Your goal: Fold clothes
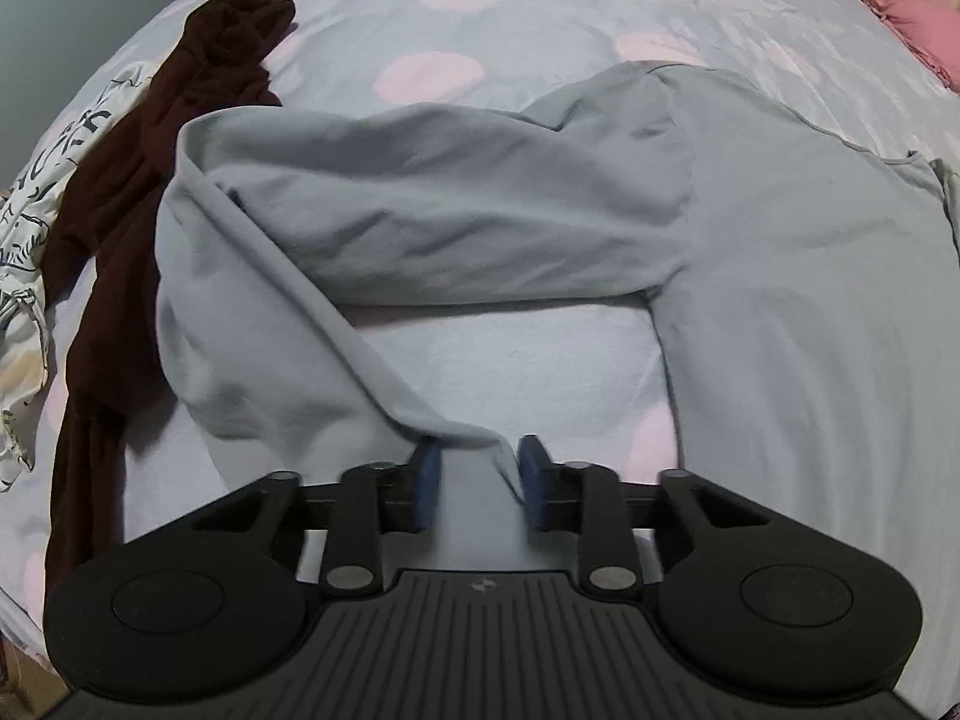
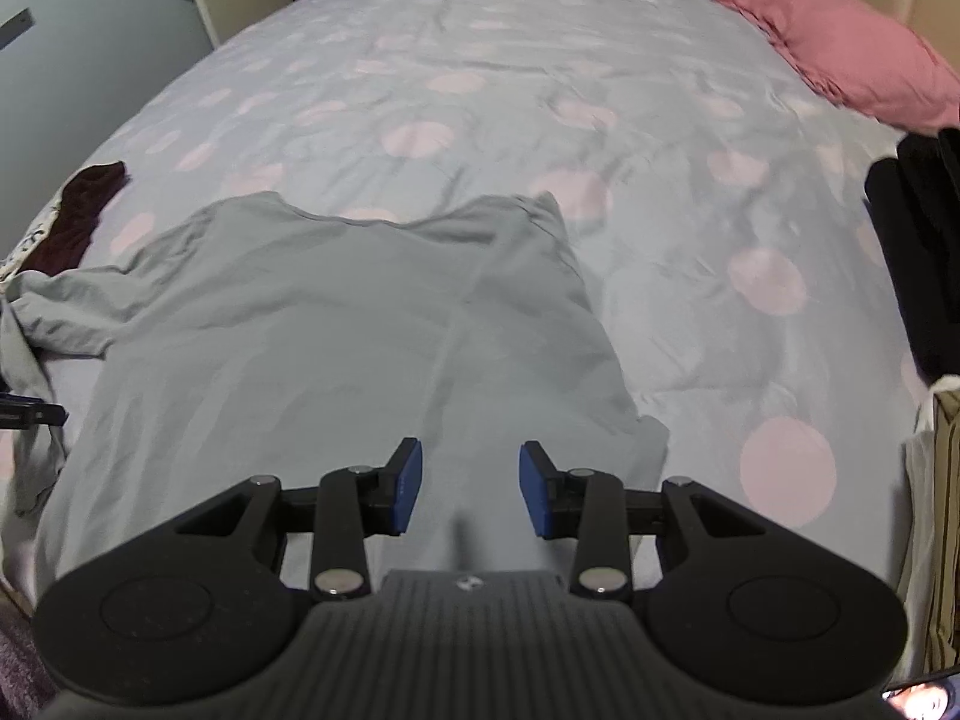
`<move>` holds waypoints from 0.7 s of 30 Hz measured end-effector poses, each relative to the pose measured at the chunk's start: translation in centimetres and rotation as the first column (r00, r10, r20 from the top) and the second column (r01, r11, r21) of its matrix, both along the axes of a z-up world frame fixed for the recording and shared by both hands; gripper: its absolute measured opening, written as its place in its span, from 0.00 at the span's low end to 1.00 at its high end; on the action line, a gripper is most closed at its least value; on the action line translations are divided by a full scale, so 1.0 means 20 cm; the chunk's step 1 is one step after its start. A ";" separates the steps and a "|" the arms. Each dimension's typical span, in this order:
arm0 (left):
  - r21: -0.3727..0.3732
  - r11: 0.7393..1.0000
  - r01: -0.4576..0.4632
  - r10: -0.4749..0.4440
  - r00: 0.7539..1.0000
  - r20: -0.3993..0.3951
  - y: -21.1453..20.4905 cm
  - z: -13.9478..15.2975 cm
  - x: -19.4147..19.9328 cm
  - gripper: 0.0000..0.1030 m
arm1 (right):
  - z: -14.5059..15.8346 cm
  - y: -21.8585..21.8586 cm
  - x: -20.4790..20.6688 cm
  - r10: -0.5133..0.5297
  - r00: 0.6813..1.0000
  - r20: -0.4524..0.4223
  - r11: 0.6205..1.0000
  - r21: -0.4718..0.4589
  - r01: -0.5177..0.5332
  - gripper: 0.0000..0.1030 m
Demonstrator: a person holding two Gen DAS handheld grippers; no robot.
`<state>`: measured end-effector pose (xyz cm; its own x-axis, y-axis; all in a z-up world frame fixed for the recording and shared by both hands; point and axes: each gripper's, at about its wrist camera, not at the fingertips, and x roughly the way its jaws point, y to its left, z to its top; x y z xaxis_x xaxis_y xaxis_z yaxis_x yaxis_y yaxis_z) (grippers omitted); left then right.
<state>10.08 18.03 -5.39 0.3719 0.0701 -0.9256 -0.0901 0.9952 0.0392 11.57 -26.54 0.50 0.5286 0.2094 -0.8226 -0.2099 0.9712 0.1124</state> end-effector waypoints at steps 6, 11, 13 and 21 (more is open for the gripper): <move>-0.048 0.999 0.013 -0.011 0.999 0.050 0.06 0.19 -0.06 0.02 | 0.06 0.02 -0.05 0.033 0.999 0.042 0.999 -0.013 -0.033 0.38; -0.057 0.991 0.120 -0.111 0.982 0.150 0.06 0.52 -0.16 0.02 | 0.08 0.01 -0.08 0.043 0.998 0.042 0.999 -0.010 -0.043 0.38; -0.058 0.983 0.172 -0.158 0.969 0.190 0.06 0.66 -0.20 0.02 | 0.08 0.02 -0.09 0.052 0.998 0.043 0.999 -0.005 -0.052 0.38; -0.120 0.903 0.414 -0.366 0.883 0.294 -0.11 1.05 -0.32 0.02 | 0.13 0.05 -0.15 0.089 0.994 0.060 0.996 0.023 -0.091 0.38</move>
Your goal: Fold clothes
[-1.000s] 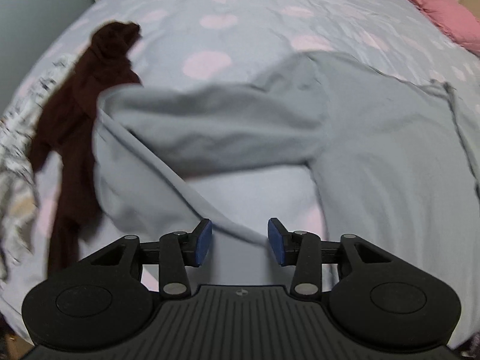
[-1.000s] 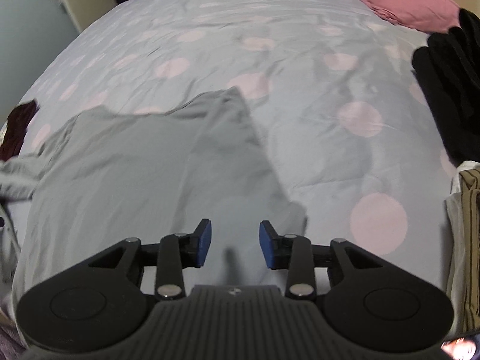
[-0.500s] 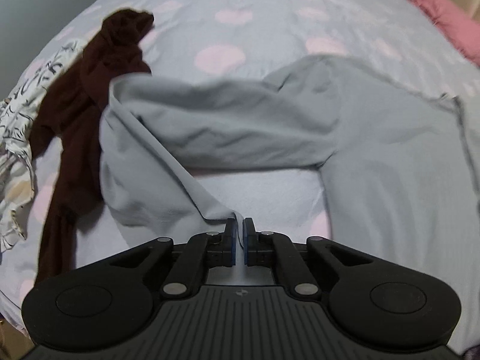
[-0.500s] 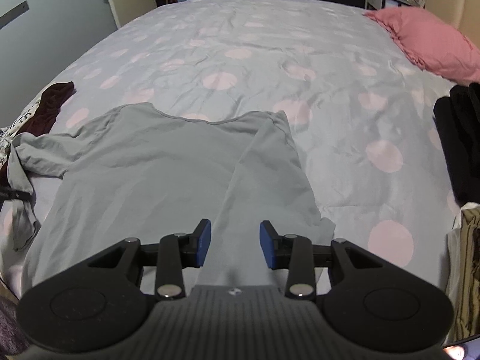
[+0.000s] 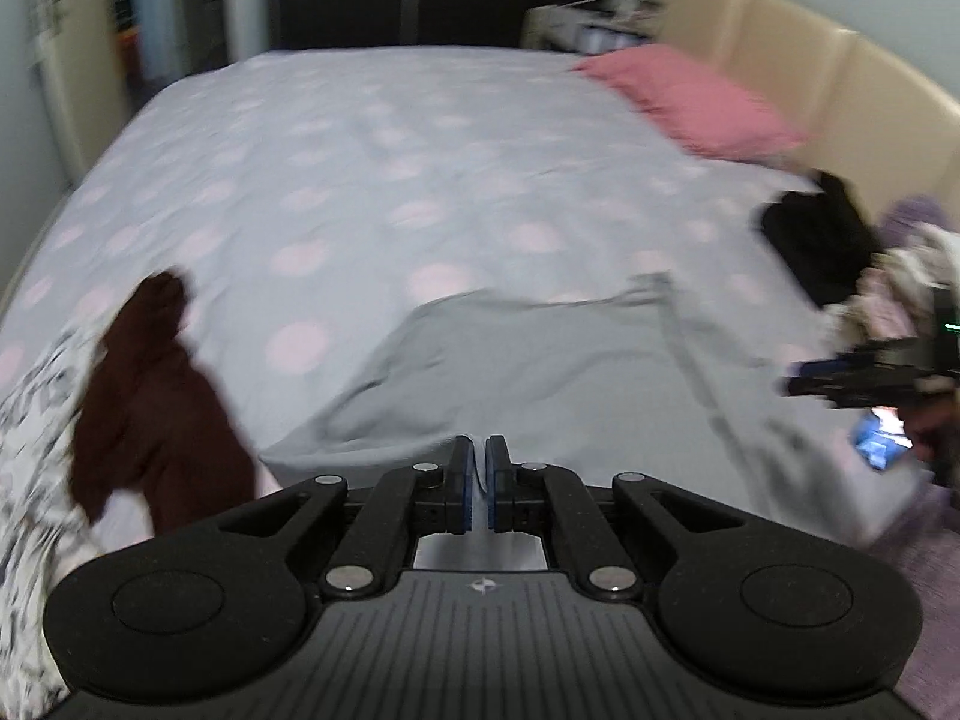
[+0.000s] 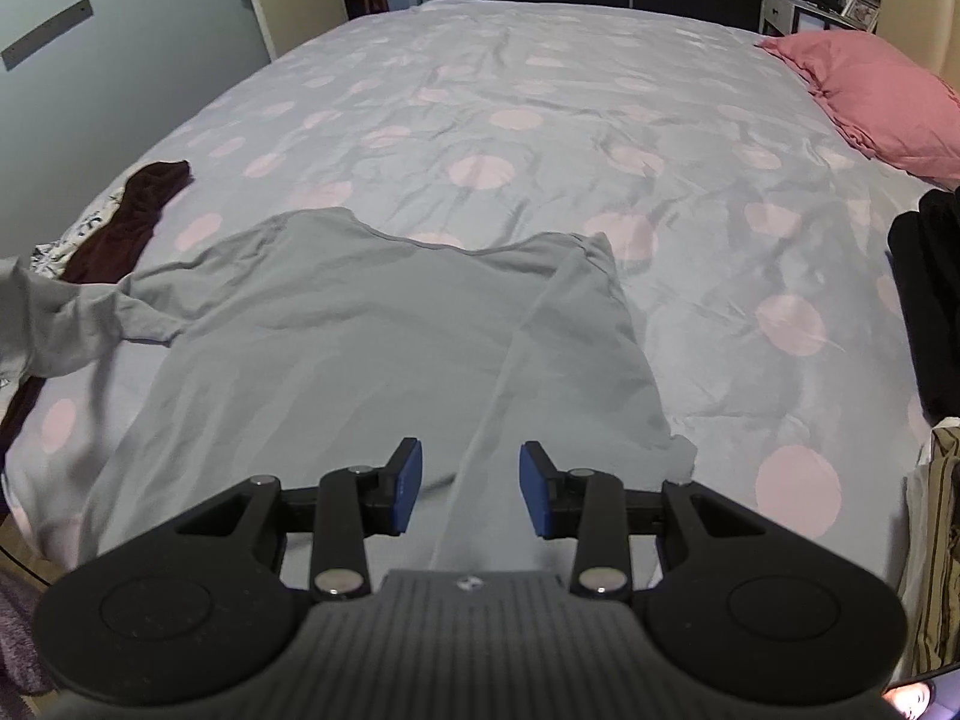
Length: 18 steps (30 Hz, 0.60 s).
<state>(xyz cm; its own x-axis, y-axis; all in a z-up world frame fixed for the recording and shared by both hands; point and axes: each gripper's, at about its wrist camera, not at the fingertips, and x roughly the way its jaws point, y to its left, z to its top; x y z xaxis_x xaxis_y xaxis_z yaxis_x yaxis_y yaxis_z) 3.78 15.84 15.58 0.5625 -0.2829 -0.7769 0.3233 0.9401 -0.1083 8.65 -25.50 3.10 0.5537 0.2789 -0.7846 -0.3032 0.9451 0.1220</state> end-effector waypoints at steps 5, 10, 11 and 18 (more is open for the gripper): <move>-0.041 0.978 0.206 -0.206 0.979 0.003 -0.29 0.01 -0.12 0.02 | 0.02 0.00 -0.05 0.006 1.000 -0.001 1.000 0.003 -0.006 0.38; -0.084 0.929 0.359 -0.362 0.932 -0.025 -0.54 -0.09 -0.28 0.02 | 0.01 0.00 -0.13 0.019 1.000 -0.017 1.000 0.006 -0.019 0.38; -0.090 0.917 0.388 -0.392 0.919 -0.040 -0.58 -0.12 -0.31 0.02 | 0.00 0.01 -0.15 0.023 1.000 -0.021 1.000 0.007 -0.023 0.38; -0.113 0.861 0.496 -0.508 0.844 -0.170 -0.81 -0.42 -0.45 0.02 | -0.08 0.10 -0.29 0.073 0.993 -0.094 0.994 0.084 -0.065 0.38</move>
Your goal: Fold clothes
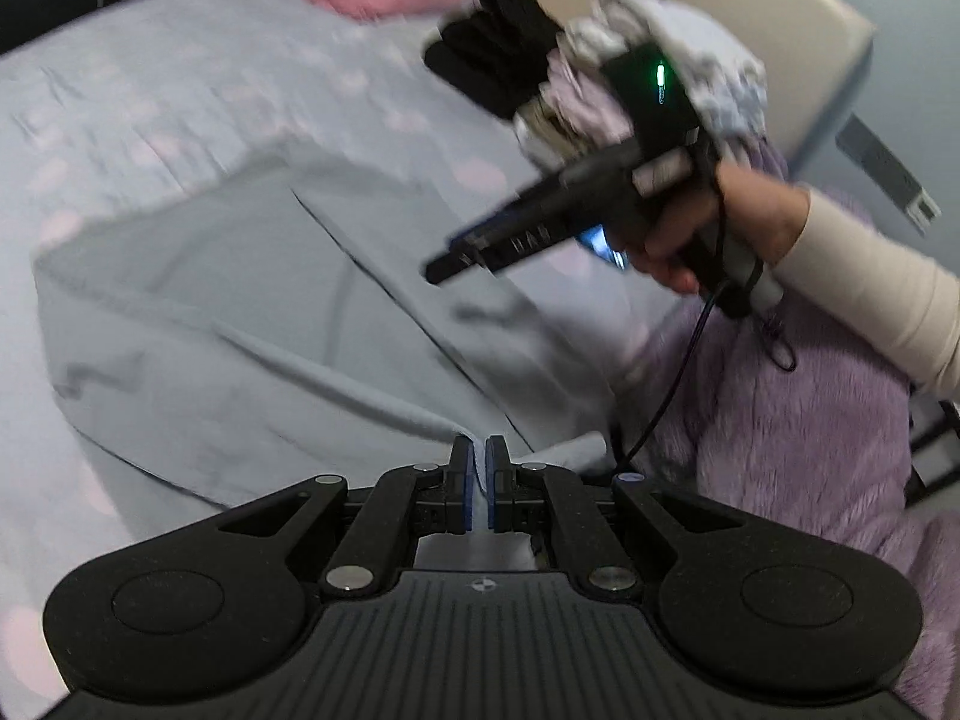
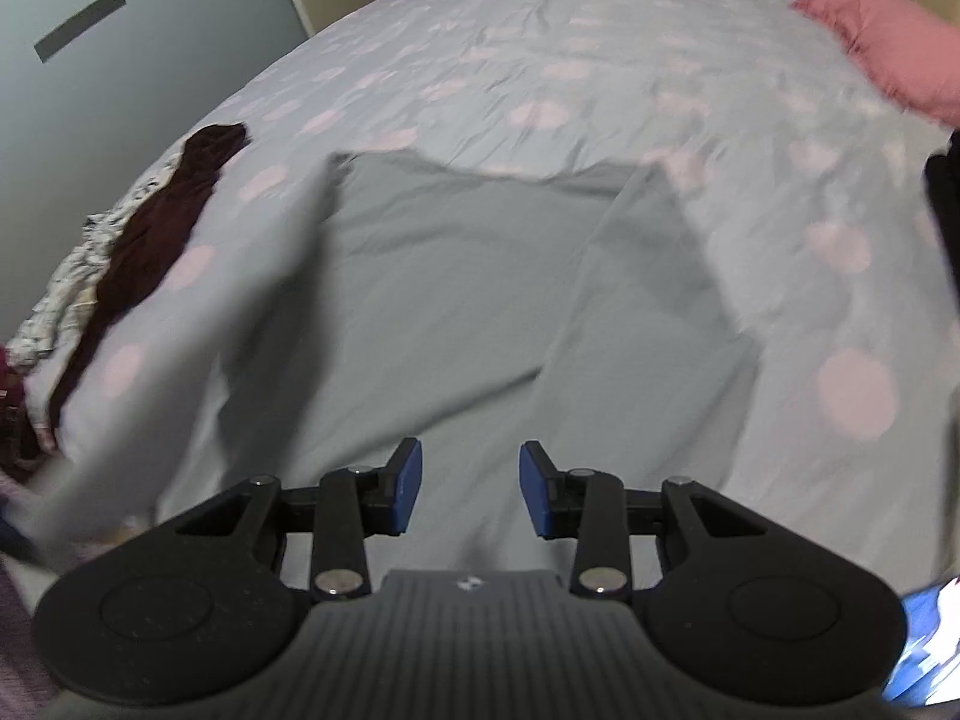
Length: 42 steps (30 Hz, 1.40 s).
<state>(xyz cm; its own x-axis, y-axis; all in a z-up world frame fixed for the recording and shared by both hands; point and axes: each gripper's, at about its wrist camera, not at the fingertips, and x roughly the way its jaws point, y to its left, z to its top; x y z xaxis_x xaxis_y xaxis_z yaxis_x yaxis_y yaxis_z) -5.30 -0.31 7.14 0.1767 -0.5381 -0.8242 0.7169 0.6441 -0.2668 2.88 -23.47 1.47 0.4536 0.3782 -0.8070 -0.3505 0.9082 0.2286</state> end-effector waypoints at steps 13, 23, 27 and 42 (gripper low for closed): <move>0.093 0.995 0.027 -0.017 0.995 -0.099 -0.06 -0.34 -0.03 0.05 | -0.18 0.21 -0.17 0.105 0.987 -0.123 0.994 0.032 -0.101 0.39; 0.165 0.966 -0.202 0.183 0.976 0.120 0.38 -0.20 0.34 0.11 | -0.18 0.26 0.00 0.079 0.991 -0.112 0.997 0.013 -0.078 0.39; 0.218 0.929 -0.299 0.248 0.940 0.235 0.53 -0.25 0.56 0.11 | -0.19 0.32 0.07 0.085 0.990 -0.116 0.996 0.025 -0.083 0.39; 0.353 0.907 -0.231 0.103 0.933 0.345 0.55 -0.59 0.88 0.12 | -0.32 0.39 0.17 0.123 0.974 -0.190 0.992 0.035 -0.118 0.41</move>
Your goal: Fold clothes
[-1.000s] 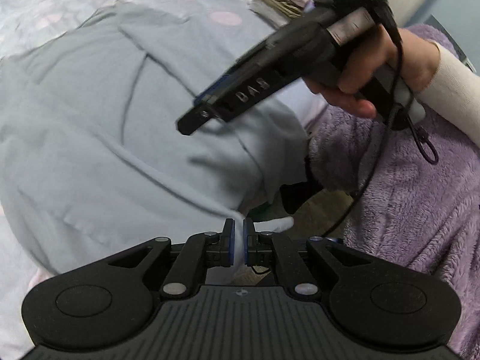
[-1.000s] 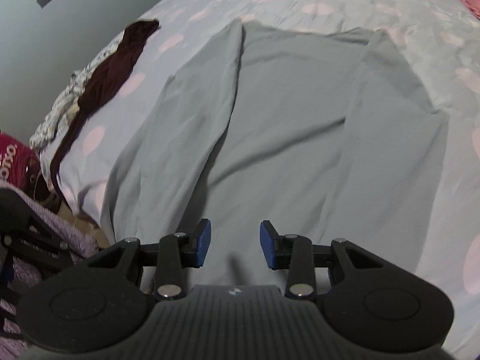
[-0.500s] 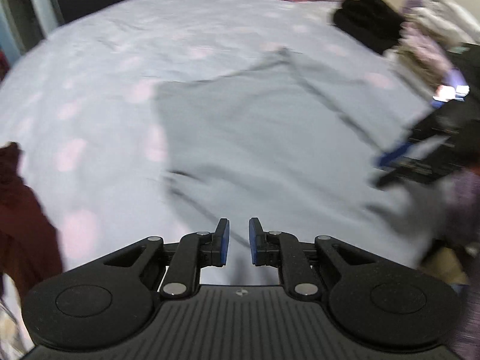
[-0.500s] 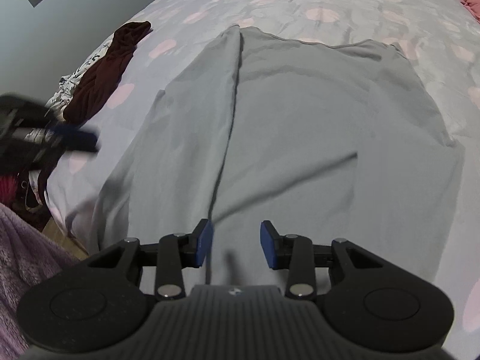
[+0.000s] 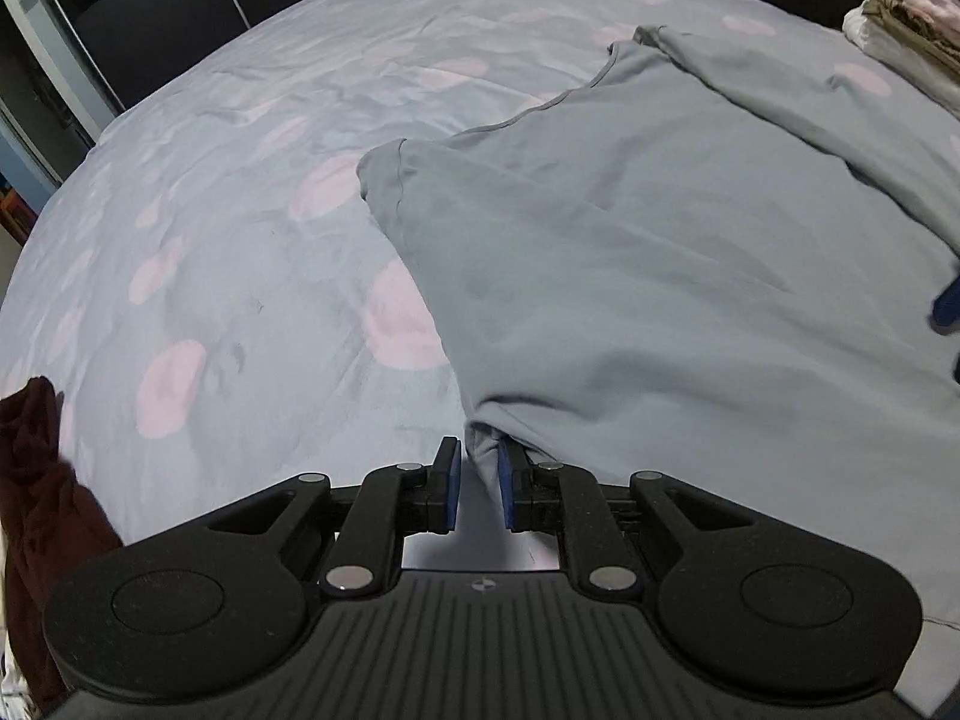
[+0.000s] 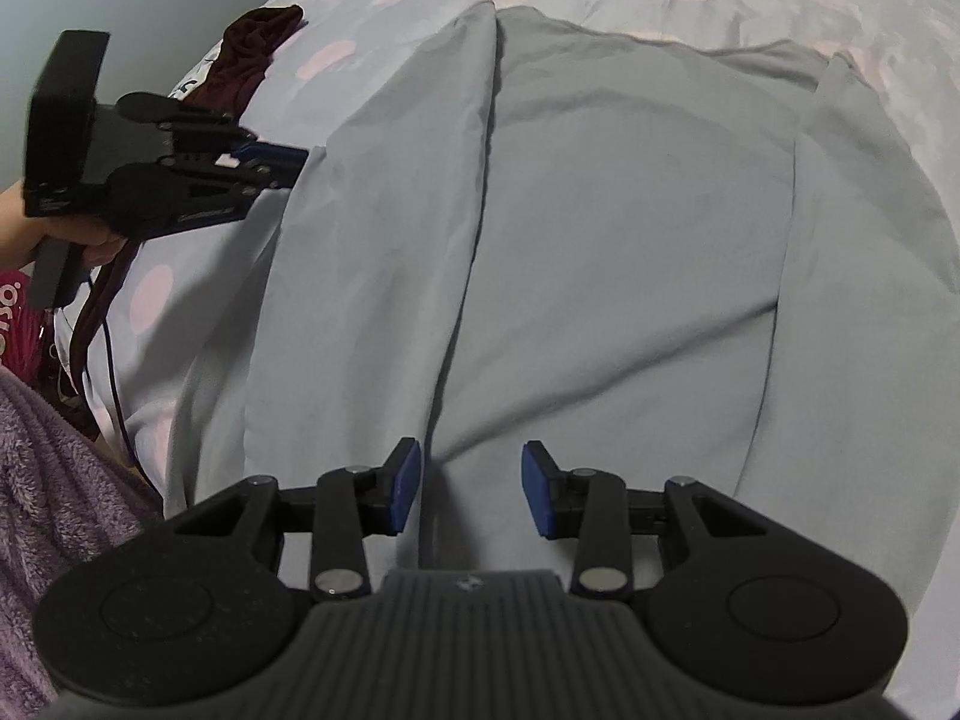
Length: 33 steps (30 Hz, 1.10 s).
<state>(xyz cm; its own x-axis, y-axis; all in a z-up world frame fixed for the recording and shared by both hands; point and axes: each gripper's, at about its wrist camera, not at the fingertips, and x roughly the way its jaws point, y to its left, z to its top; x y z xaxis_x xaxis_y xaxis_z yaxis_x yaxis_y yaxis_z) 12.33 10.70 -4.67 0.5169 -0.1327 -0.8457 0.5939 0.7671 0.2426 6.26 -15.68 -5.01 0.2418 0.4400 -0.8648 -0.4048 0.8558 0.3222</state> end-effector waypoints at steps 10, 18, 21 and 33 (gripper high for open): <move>0.000 0.999 -0.035 0.035 0.999 0.019 0.04 0.04 -0.01 0.05 | -0.05 -0.04 -0.08 0.038 0.999 -0.039 0.999 0.029 -0.037 0.42; -0.029 0.990 -0.137 0.137 0.991 -0.006 0.06 0.09 -0.03 0.05 | -0.03 -0.11 -0.15 0.031 0.999 -0.029 0.999 0.028 -0.030 0.42; -0.031 0.986 -0.162 0.161 0.987 -0.025 0.07 0.14 -0.09 0.05 | -0.02 -0.12 -0.18 0.036 0.999 -0.023 0.999 0.033 -0.035 0.43; -0.118 0.987 -0.106 0.083 0.979 -0.187 -0.12 0.21 -0.67 0.05 | 0.02 -0.15 -0.32 0.054 0.999 0.002 0.997 0.053 -0.054 0.44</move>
<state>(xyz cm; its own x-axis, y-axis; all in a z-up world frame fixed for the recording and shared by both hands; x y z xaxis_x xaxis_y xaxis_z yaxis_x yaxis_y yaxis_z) -1.14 8.36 -0.47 0.3723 -0.2029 -0.9057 0.5420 0.8396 0.0348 -0.13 -18.77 -4.52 0.2172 0.4974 -0.8399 -0.4505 0.8144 0.3658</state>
